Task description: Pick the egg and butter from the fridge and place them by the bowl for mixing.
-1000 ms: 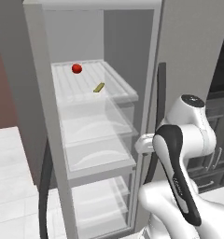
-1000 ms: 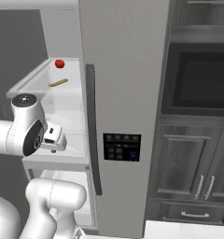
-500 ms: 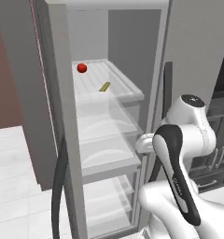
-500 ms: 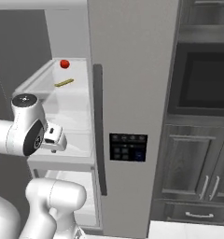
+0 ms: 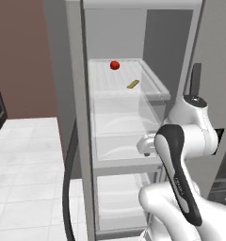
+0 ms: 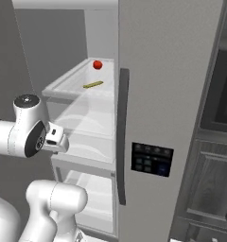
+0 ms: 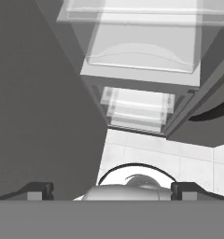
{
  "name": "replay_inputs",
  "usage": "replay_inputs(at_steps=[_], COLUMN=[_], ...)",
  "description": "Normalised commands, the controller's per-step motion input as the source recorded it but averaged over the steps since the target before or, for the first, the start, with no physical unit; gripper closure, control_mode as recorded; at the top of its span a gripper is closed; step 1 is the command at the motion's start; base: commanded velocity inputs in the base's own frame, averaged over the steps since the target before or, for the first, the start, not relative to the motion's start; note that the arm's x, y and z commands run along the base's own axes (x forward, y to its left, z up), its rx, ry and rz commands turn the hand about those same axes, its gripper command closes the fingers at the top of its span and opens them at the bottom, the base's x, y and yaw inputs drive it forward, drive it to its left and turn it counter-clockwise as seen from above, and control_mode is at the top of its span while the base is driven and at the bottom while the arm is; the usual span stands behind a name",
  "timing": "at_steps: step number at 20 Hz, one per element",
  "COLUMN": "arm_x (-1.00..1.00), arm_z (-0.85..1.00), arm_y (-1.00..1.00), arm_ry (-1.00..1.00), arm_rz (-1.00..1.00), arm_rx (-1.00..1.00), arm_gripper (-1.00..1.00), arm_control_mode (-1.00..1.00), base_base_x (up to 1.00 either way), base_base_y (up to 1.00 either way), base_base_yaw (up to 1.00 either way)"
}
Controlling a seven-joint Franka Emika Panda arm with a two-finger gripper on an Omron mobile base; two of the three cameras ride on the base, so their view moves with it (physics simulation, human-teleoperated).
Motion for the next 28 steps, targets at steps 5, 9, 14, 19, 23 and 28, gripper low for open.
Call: replay_inputs(at_steps=[5, 9, 14, 19, 23, 28], arm_x=[0.00, 0.00, 0.00, -0.03, -0.06, 0.01], arm_z=[0.00, 0.00, 0.00, 0.07, 0.49, 0.55], arm_y=[0.00, 0.00, 0.00, 0.00, -0.02, -0.12], arm_ry=[0.00, 0.00, 0.00, -0.05, -0.31, -0.24], arm_rz=[0.00, 0.00, 0.00, 0.00, -0.05, -0.06], arm_rx=[0.00, 0.00, 0.00, 0.00, 0.00, 0.00], arm_gripper=[-1.00, -1.00, -1.00, -1.00, -1.00, -1.00], arm_control_mode=[1.00, 1.00, 1.00, -1.00, -1.00, -1.00], base_base_x=[-0.02, 0.00, 0.00, -0.10, 0.00, 0.00], base_base_y=[0.00, 0.00, 0.00, 0.00, 0.00, 0.00], base_base_yaw=[0.03, 0.00, 0.00, 0.00, 0.00, 0.00])
